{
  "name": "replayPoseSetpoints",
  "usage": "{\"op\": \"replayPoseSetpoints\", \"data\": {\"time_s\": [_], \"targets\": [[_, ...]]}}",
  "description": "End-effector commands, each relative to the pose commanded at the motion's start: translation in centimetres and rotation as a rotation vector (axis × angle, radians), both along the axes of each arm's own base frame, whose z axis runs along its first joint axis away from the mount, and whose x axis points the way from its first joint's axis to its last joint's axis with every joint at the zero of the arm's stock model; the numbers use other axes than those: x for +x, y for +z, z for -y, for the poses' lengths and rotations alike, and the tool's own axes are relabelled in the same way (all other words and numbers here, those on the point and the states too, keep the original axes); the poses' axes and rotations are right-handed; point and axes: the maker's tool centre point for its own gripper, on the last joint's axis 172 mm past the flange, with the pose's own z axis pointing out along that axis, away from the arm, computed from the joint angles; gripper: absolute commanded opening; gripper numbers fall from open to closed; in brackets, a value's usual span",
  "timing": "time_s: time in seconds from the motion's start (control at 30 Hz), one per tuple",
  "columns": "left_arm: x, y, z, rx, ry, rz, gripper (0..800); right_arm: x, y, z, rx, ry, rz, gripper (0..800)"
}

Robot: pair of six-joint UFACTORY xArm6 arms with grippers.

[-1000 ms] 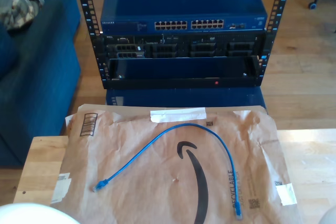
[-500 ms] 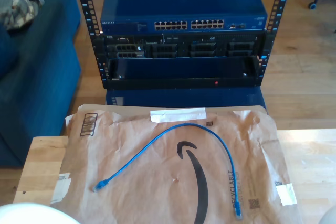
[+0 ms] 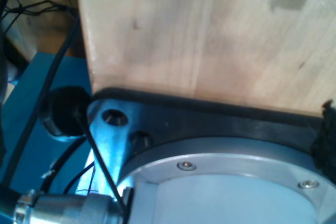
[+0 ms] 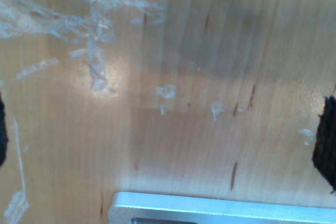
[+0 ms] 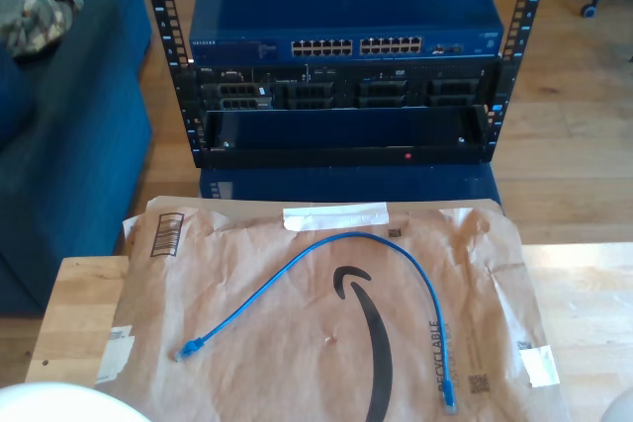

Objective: Grab the cable and plug it in

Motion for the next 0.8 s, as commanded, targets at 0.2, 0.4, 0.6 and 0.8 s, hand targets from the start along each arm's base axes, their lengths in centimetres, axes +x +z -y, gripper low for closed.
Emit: {"op": "replayPoseSetpoints", "data": {"time_s": [0.2, 0.4, 0.6, 0.8], "targets": [[0.0, 0.1, 0.0, 0.000, 0.006, -0.003, 800, 0.2, 1.1, 1.3, -0.044, -0.007, 0.005, 797], [-0.2, 1.0, -0.5, -0.002, 0.017, -0.014, 800, 0.6, 3.9, 4.1, -0.159, -0.007, 0.021, 794], [-0.4, 1.1, -0.6, 0.000, 0.039, -0.030, 800, 1.1, 8.2, 3.8, -0.089, -0.066, 0.017, 794], [-0.6, 2.4, -1.3, -0.002, 0.043, -0.035, 800, 1.8, 9.2, 4.4, -0.103, -0.085, 0.014, 794]]}}
